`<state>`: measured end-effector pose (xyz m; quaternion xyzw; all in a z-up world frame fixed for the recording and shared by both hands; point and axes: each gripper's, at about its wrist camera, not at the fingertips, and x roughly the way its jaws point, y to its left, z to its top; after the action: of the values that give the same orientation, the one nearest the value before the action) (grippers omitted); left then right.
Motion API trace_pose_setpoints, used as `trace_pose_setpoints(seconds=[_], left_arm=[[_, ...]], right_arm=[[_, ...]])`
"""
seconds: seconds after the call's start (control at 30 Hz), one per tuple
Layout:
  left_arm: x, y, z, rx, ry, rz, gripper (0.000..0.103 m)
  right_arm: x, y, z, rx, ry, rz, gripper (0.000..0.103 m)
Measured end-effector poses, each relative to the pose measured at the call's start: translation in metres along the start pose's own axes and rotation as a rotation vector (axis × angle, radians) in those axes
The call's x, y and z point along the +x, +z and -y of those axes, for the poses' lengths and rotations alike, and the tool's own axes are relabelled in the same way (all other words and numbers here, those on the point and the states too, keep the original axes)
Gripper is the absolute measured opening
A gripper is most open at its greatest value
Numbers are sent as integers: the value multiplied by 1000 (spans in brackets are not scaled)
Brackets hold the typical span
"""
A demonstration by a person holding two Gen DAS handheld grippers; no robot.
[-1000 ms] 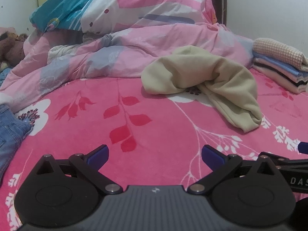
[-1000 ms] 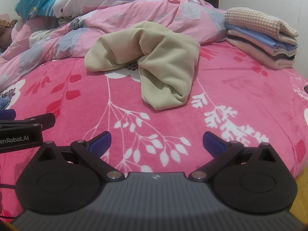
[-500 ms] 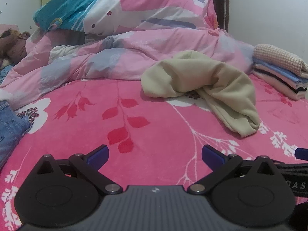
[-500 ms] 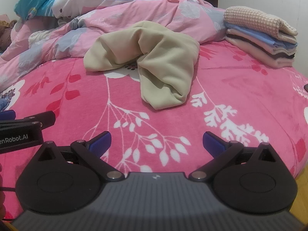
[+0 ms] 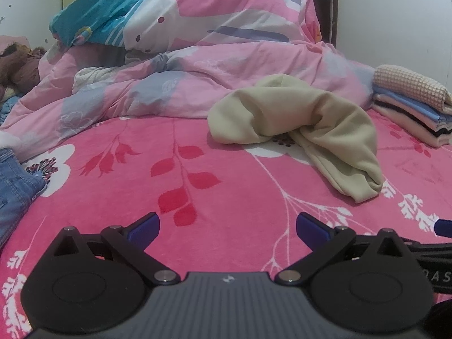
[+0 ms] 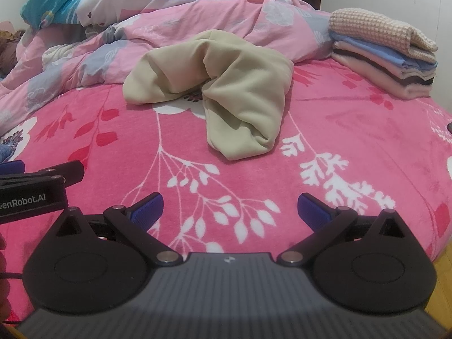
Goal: Fold clothes
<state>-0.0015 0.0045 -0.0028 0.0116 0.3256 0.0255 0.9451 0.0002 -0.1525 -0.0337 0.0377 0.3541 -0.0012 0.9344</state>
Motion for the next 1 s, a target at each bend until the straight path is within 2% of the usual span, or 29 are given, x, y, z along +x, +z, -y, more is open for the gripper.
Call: trace_pose_setpoints(seconds=[1.0], left_arm=[[0,-1,1,-8,-6,-1,103]], right_arm=[[-1,0,-1,4,-2,0,102]])
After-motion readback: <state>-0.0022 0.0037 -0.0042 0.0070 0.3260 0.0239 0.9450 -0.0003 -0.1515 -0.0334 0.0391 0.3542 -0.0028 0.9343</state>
